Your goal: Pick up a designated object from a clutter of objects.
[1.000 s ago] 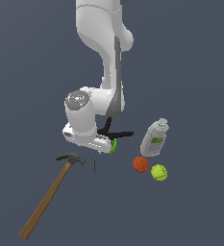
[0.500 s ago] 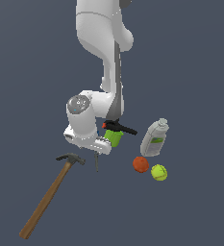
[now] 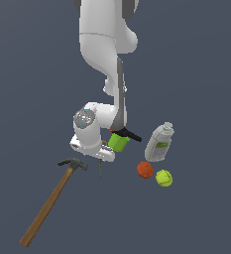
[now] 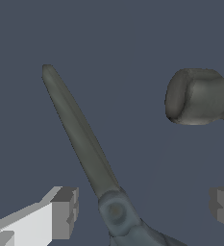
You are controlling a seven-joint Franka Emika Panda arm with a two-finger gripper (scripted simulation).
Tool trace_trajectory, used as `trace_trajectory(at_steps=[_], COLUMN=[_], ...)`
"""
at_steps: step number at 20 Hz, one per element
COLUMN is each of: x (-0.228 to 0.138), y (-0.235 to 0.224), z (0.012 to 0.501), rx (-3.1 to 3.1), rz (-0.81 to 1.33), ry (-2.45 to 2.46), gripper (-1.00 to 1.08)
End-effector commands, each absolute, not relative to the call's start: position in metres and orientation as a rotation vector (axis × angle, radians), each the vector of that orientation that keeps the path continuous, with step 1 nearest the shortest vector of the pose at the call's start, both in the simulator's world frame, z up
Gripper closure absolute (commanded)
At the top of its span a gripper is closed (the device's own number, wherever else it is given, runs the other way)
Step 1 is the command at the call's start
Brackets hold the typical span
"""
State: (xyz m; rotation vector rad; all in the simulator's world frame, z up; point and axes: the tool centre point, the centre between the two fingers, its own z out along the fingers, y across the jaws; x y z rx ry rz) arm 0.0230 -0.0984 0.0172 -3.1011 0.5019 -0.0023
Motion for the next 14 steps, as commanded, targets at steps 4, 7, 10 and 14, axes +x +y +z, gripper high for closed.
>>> trace_trajectory(at_steps=[4,7,10,14], x=[0.0227,0.0227,0.0227,0.0236], y=[-0.0984,-0.0984,-0.0984,-0.0981], z=[0.0128,0.0128,0.0128,0.0138], rx=[-3.101,-3.101,-3.101,-3.101], rz=[0.000,0.000,0.000,-0.004], ry=[0.502,0.502,0.502,0.500], gripper=[1.08,1.08,1.08,1.08])
